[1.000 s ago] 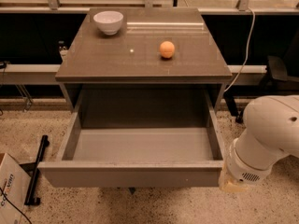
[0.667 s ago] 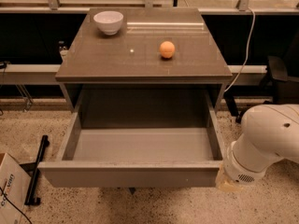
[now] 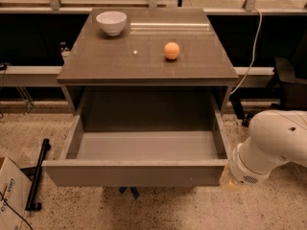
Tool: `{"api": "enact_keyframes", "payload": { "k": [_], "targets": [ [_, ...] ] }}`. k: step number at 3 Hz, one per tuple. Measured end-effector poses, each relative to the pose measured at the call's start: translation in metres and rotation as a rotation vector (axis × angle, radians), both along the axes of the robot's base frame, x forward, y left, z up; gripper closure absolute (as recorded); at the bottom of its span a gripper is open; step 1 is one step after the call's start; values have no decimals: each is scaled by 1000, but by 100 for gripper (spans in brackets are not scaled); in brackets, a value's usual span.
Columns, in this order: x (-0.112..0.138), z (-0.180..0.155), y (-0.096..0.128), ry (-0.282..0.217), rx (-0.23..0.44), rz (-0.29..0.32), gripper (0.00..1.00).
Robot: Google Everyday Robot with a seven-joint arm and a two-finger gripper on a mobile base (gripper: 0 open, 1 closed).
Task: Close top drawer
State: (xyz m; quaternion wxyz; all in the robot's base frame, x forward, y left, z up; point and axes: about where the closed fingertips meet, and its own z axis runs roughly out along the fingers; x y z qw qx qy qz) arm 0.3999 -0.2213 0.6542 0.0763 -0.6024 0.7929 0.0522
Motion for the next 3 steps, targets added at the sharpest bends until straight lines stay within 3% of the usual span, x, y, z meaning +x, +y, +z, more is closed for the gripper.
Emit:
{"api": "enact_keyframes", "payload": {
  "k": [1,2,3],
  "targets": [
    [27,-2,4,-57,30,6,100],
    [28,-2,4,-63,35,0,100],
    [32,-2,6,-103,71,-35,100]
  ]
}}
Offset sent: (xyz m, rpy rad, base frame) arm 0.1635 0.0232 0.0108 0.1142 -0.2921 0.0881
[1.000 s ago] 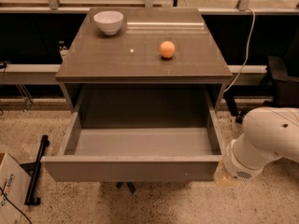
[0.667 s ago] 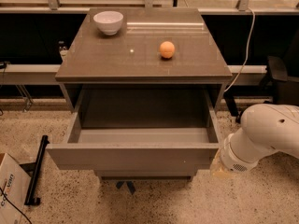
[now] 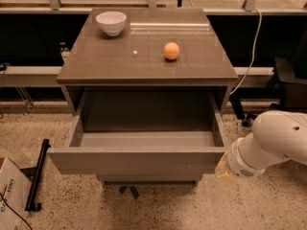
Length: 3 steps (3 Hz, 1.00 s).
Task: Close top drawer
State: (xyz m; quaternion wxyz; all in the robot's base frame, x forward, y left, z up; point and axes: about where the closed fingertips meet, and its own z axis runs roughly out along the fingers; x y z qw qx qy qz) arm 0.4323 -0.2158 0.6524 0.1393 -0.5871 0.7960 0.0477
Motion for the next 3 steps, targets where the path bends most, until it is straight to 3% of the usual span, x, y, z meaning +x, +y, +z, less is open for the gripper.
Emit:
{"api": "enact_keyframes", "payload": {
  "k": [1,2,3],
  "targets": [
    [35,18,23,-140,30,35,100],
    [52,25,33,-198,52,48,100],
    [93,44,51,-298,94,72,82]
  ]
}}
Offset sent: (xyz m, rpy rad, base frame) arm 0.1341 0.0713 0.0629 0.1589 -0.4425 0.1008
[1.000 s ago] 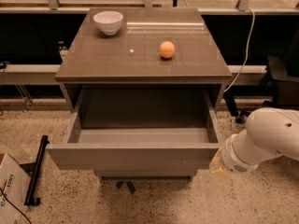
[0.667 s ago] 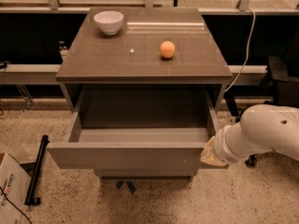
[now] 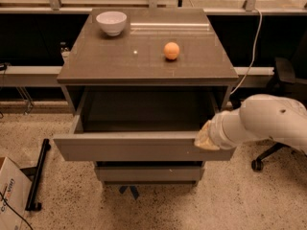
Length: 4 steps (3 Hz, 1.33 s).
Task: Close top drawer
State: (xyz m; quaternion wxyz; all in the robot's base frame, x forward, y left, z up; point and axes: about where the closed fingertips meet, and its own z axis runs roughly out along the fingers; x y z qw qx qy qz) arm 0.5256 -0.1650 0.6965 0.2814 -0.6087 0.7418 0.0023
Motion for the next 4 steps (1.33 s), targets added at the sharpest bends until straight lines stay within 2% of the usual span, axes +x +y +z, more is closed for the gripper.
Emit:
{"api": "enact_keyframes", "payload": {
  "k": [1,2,3,4],
  "targets": [
    [7,3,3,-15,7,3,60],
    [56,6,15,-49,50,3,28],
    [61,5,16,-50,55,3,4],
    [93,-6,21,-41,89,-9,0]
  ]
}}
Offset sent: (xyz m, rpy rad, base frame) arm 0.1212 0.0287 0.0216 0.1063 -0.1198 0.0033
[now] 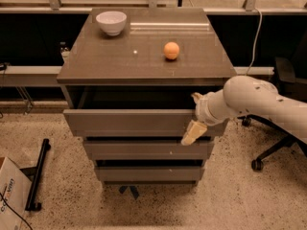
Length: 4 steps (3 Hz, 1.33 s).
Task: Close top drawer
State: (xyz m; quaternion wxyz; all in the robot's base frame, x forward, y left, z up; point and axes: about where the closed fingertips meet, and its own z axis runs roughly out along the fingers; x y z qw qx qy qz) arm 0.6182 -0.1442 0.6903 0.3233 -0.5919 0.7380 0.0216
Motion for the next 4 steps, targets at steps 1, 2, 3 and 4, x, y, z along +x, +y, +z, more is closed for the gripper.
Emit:
{"api": "enact_keyframes", "payload": {
  "k": [1,2,3,4],
  "targets": [
    [41,-14,10,-6,51,-10,0],
    [41,-14,10,-6,51,-10,0],
    [17,-10,3,14,19,-16,0],
    [-19,5,-8,28,2,-43,0]
  ]
}}
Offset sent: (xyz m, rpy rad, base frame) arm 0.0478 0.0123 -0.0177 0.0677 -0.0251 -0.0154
